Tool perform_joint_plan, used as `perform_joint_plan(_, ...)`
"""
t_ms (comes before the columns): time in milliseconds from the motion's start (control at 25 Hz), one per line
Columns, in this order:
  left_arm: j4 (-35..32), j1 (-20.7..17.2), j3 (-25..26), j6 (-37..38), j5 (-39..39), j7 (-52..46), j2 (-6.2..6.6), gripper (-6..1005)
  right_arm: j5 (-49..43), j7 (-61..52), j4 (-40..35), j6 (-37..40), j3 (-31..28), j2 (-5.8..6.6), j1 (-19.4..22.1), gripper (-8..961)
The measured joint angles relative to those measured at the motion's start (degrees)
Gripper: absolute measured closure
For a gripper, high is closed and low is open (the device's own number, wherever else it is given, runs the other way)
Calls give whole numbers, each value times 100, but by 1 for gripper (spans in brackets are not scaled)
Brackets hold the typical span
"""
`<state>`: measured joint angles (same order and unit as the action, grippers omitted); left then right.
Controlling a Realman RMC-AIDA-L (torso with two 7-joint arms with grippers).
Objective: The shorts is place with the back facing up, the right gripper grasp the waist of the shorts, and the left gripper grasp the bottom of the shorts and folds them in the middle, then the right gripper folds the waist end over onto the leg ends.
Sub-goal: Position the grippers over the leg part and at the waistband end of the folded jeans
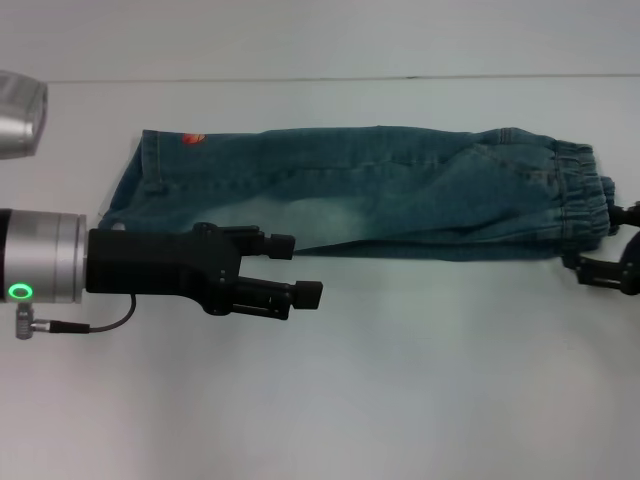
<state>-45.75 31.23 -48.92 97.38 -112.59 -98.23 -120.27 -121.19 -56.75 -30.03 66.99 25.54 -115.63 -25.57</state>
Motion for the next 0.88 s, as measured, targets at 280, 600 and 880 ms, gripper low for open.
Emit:
perform_joint_plan(280,0,-42,-20,-249,0,5,-41,83,-1,57,-47,-29,363,-17,-36,56)
perform_joint_plan(600,-4,-48,-22,-462,1,44,-43,84,23,-30,-258,14,348,-11,123,301)
perform_joint_plan(880,-5,-29,-21,-570,1,92,-71,85,34,86,-254,73,345,-11,126,457)
